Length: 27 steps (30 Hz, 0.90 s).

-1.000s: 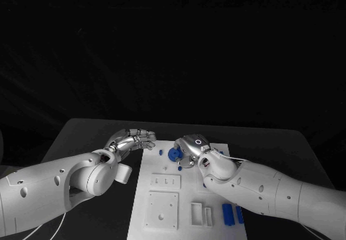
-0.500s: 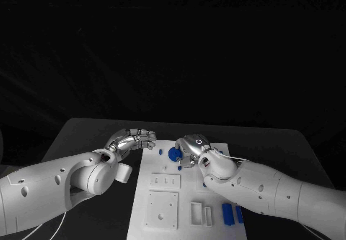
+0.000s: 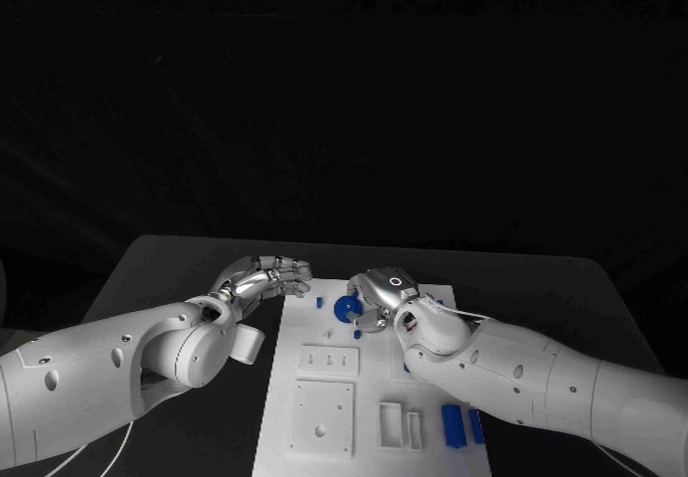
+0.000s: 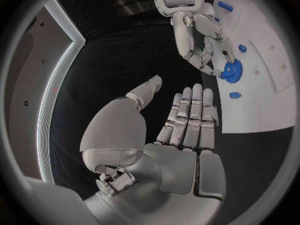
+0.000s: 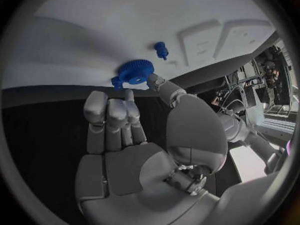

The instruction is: Assemble the parts on the task board

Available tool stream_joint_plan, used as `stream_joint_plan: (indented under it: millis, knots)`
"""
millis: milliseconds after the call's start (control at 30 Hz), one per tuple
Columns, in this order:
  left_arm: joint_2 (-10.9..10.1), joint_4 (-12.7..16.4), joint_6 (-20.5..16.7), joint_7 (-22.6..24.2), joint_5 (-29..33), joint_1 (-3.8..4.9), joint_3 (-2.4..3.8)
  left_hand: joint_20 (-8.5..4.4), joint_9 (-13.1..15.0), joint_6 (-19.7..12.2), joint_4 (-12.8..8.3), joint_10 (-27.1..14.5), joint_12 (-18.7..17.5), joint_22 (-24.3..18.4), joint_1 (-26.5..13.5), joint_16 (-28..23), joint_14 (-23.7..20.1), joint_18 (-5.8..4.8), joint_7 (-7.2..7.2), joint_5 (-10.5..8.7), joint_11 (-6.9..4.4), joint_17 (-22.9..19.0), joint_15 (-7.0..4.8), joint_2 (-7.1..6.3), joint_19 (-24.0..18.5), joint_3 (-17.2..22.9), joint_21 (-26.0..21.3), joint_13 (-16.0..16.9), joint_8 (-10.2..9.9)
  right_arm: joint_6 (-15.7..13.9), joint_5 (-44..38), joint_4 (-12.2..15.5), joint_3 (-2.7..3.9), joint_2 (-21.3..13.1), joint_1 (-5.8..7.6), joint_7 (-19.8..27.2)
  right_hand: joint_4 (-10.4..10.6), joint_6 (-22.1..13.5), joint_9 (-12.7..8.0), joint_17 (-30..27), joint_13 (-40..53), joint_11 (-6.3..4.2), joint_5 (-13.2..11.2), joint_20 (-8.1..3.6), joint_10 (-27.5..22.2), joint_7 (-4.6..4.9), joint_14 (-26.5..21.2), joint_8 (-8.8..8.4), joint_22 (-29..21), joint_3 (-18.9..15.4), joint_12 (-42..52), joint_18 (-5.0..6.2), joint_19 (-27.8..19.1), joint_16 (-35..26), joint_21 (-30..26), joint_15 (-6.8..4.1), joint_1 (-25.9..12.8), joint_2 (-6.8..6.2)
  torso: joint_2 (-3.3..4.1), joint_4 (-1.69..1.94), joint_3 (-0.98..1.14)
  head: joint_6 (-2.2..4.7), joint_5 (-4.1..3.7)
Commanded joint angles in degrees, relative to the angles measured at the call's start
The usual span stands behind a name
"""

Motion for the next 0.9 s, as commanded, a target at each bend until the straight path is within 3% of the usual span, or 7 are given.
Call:
stream_joint_plan:
  millis: [33,200,433,533,667,767,900]
  knots:
    - [0.1,0.1,0.9,0.3,-0.2,0.06,0.05,-0.12,-0.1,-0.2,-0.2,0.2,-0.3,1.3,-0.6,0.0,-0.4,0.83,0.72,0.18,0.43,-0.1,-0.1,0.16,-0.5,0.1,0.2,-0.1,-0.4,1.5,2.9,-0.2,0.0,0.0,0.06,1.4,1.2,-2.3,-0.1,0.2,0.0,-0.03,0.7,-0.03,-0.5,1.61,-0.2,-0.34,0.8,-1.3,-0.2,5.77,-0.2,-0.3,-0.4,0.08,-2.1,0.04,-0.02,-0.03,-0.02,-0.03,0.04]
    - [0.1,0.1,0.9,0.2,-0.2,0.06,0.04,-0.11,-0.1,-0.3,-0.2,0.2,-0.4,1.3,-0.7,0.0,-0.4,0.84,0.78,0.2,0.43,-0.1,-0.1,0.17,-0.5,0.1,0.2,-0.1,-0.5,2.3,2.7,-0.5,0.0,-0.1,0.11,1.4,2.6,-2.1,0.1,0.4,0.2,-0.06,-1.5,-0.54,-0.4,1.59,-0.2,0.01,0.8,-1.6,0.0,5.77,-0.2,-0.3,-0.6,0.06,-2.7,0.24,-0.02,-0.05,-0.04,-0.09,0.09]
    - [0.1,0.0,0.9,0.2,-0.1,0.06,0.04,-0.11,-0.2,-0.5,-0.1,0.1,-0.4,1.3,-0.8,0.0,-0.4,0.84,0.85,0.2,0.45,-0.1,-0.09,0.16,-0.5,0.1,0.2,-0.1,-0.6,3.6,3.4,-0.4,-0.01,-0.6,0.16,1.5,3.8,-1.2,0.3,0.5,0.3,-0.03,-1.6,-0.7,-0.2,1.63,-0.1,0.56,0.8,-0.9,0.2,5.77,-0.2,-0.4,-0.6,0.08,-2.6,0.41,-0.01,-0.09,-0.01,-0.09,0.07]
    - [0.0,0.0,1.0,0.2,-0.1,0.06,0.04,-0.1,-0.2,-0.6,-0.1,0.1,-0.5,1.3,-0.9,0.0,-0.4,0.85,0.89,0.2,0.46,-0.1,-0.09,0.16,-0.5,0.1,0.3,-0.1,-0.7,1.6,3.8,0.1,-0.01,-1.3,0.16,2.2,4.3,-1.1,0.3,0.6,0.4,0.02,-1.6,-0.72,-0.2,1.68,-0.1,0.67,0.8,-0.8,0.2,5.77,-0.2,-0.4,-0.6,0.12,-2.8,0.49,0.01,-0.07,0.01,0.01,0.04]
    - [-0.1,-0.1,1.0,0.3,-0.1,0.06,0.04,-0.11,-0.2,-0.6,-0.1,0.1,-0.5,1.3,-0.9,0.0,-0.4,0.85,0.89,0.2,0.46,-0.1,-0.09,0.17,-0.5,0.1,0.3,-0.1,-0.7,-5.7,8.9,1.3,0.13,-3.3,0.17,6.6,4.6,-1.0,0.3,0.6,0.5,0.04,-1.5,-0.77,0.0,1.71,-0.1,0.69,0.8,-0.6,0.4,5.77,-0.1,-0.4,-0.6,0.15,-2.6,0.48,-0.02,-0.11,0.12,0.17,-0.04]
    - [-0.4,-0.1,1.0,0.4,-0.1,0.06,0.04,-0.11,-0.2,-0.6,-0.1,0.1,-0.5,1.3,-0.9,0.0,-0.4,0.85,0.89,0.2,0.46,-0.1,-0.1,0.17,-0.5,0.1,0.3,-0.1,-0.7,-10.0,14.8,3.5,1.14,-5.6,0.18,11.5,4.1,-1.0,0.3,0.8,0.5,0.17,-1.0,-0.98,0.0,1.85,-0.1,0.73,0.8,-0.1,0.4,5.77,0.0,-0.4,-0.6,0.26,-1.3,0.54,-0.02,-0.22,0.17,0.47,-0.06]
    - [-0.8,-0.2,0.9,0.4,-0.1,0.06,0.04,-0.12,-0.2,-0.5,-0.1,0.1,-0.5,1.3,-0.9,0.0,-0.4,0.87,0.88,0.21,0.46,-0.1,-0.1,0.2,-0.5,0.1,0.3,-0.1,-0.6,-9.8,22.0,6.6,3.03,-9.6,0.3,17.5,3.2,-1.2,0.3,0.8,0.4,0.61,-0.3,-1.13,-0.3,2.32,-0.1,0.67,0.9,-0.3,0.3,5.77,-0.1,-0.4,-0.6,0.66,-0.2,0.65,-0.01,-0.38,0.28,0.66,-0.03]
